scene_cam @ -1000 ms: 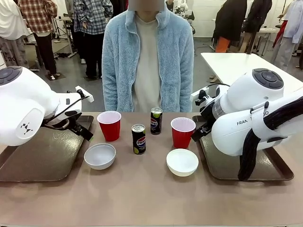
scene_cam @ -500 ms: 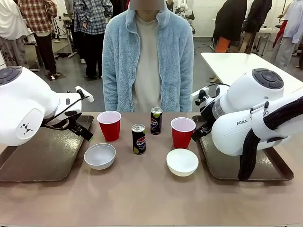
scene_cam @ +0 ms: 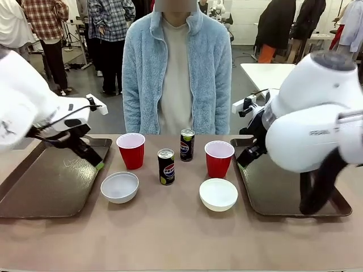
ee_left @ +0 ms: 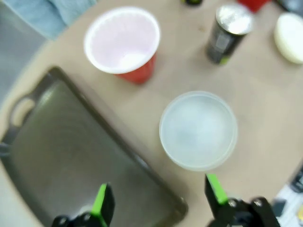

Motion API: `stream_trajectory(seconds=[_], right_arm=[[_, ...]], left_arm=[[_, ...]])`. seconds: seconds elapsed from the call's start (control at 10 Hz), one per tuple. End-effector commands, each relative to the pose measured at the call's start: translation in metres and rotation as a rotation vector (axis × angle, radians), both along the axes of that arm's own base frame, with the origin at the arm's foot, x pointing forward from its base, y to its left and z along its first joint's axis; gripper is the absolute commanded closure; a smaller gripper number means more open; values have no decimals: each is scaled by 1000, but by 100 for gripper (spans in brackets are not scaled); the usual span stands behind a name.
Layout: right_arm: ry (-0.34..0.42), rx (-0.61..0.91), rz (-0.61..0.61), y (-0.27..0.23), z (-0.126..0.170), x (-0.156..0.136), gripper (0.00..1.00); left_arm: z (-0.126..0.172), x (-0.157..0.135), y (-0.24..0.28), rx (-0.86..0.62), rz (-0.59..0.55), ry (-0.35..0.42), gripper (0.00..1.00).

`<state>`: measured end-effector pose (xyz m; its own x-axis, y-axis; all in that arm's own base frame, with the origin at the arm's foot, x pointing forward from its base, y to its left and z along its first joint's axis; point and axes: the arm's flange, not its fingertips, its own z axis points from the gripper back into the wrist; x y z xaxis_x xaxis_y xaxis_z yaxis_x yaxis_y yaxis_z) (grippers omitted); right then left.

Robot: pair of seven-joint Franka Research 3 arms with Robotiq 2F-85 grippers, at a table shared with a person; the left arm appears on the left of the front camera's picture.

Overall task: Prepare tableware on both trays.
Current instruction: Pick up a Picnic Bowl from the table and place it on a Handle tray.

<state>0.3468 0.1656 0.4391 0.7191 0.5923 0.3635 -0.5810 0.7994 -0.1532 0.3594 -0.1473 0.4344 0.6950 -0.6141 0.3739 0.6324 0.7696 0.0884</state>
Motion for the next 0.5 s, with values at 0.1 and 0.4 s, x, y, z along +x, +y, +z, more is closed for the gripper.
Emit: stream_trajectory(seconds=[0.1, 0.4], right_arm=[[192, -33, 0, -6, 33, -62, 0], [250, -81, -26, -6, 20, -80, 0]], left_arm=[[25, -50, 26, 50, -91, 206, 0], [33, -77, 17, 102, 40, 201, 0]])
